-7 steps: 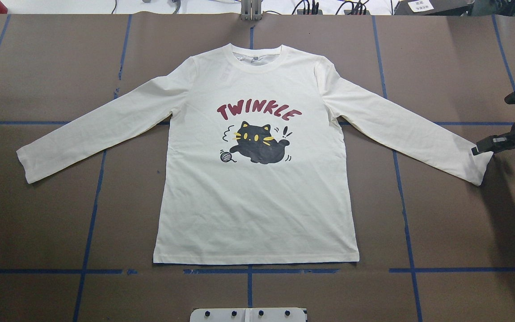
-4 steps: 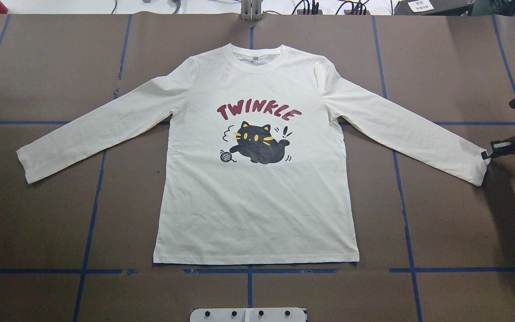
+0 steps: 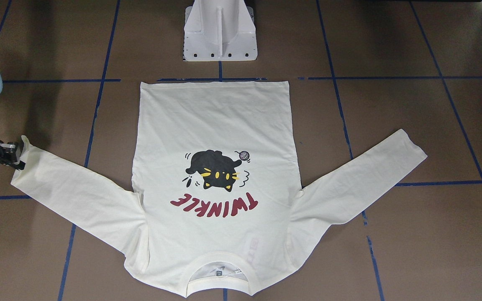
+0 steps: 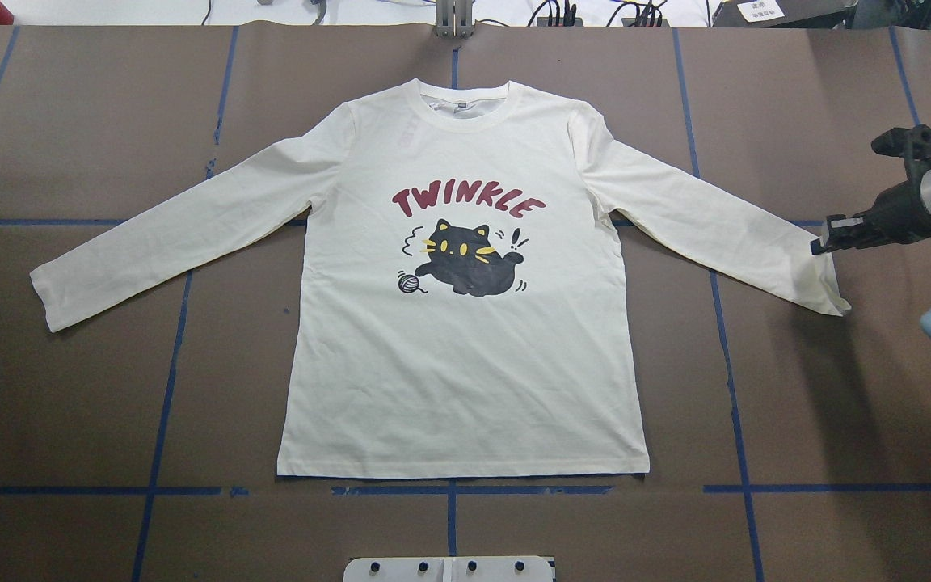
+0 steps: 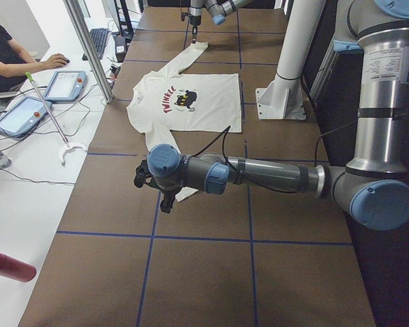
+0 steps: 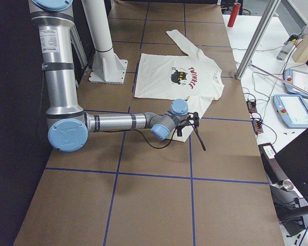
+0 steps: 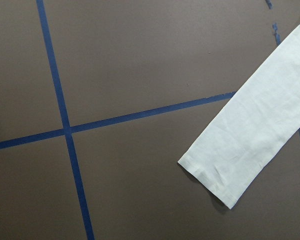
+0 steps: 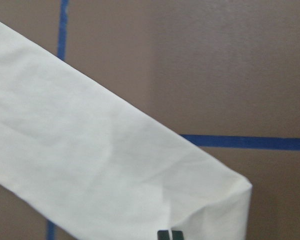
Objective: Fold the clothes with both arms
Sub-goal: 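Grasp the sleeve cuff with the right gripper and fold it across the shirt, then release the sleeve and hold the right gripper above the folded sleeve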
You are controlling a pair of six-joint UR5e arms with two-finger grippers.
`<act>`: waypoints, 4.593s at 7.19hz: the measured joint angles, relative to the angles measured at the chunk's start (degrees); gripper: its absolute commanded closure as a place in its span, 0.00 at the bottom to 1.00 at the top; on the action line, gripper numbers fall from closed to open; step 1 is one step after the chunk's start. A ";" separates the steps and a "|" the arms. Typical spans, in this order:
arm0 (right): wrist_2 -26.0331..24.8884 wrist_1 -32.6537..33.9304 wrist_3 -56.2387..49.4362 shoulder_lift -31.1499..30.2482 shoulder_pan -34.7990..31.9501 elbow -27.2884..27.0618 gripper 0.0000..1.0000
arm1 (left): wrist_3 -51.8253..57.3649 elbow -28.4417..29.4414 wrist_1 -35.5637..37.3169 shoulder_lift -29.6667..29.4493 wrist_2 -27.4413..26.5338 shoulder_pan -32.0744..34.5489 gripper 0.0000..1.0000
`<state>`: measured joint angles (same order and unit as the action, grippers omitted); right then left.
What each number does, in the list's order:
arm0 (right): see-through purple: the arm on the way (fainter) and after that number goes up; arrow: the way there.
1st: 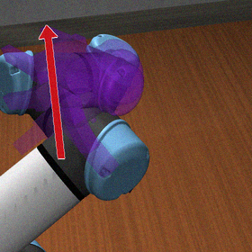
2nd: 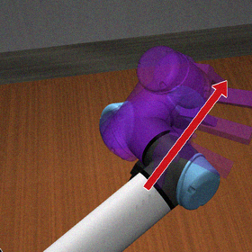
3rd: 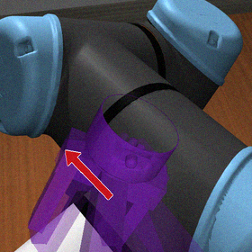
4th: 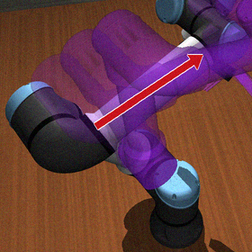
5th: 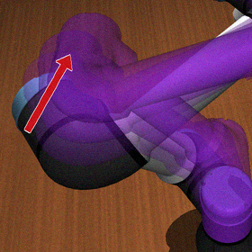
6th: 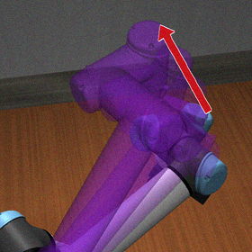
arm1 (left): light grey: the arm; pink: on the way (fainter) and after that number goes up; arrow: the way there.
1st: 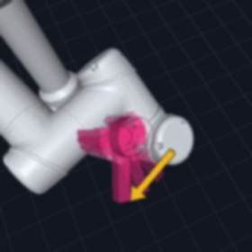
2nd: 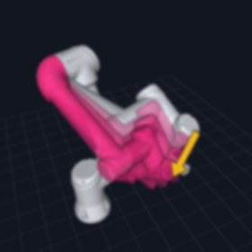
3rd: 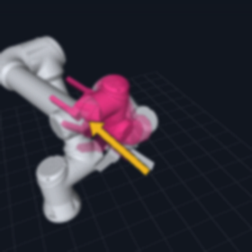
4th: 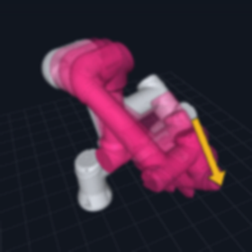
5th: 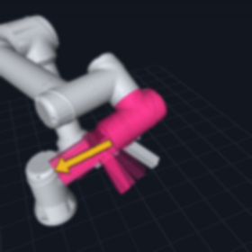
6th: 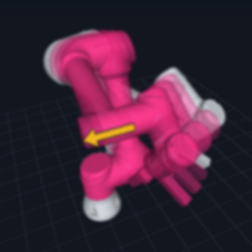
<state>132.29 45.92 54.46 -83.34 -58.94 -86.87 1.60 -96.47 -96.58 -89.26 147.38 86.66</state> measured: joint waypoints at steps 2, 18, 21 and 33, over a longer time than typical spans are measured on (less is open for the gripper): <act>-2.78 1.81 21.27 11.86 8.10 -3.04 1.00 | 0.03 -0.17 -0.10 -0.05 0.09 -0.01 0.00; -27.19 23.69 41.76 29.98 24.52 -13.98 0.00 | -39.40 13.15 -29.04 -4.12 -16.81 -25.44 0.19; -27.05 23.86 41.69 24.14 23.05 -18.36 0.00 | -40.38 16.05 -29.36 -6.23 -18.83 -27.61 0.94; -27.26 23.87 41.69 21.42 23.07 -19.68 0.00 | -41.02 14.32 -29.02 -5.39 -24.45 -27.86 0.30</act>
<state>105.03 69.79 96.15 -61.92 -35.87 -106.56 -39.42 -82.15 -125.60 -94.65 122.93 58.80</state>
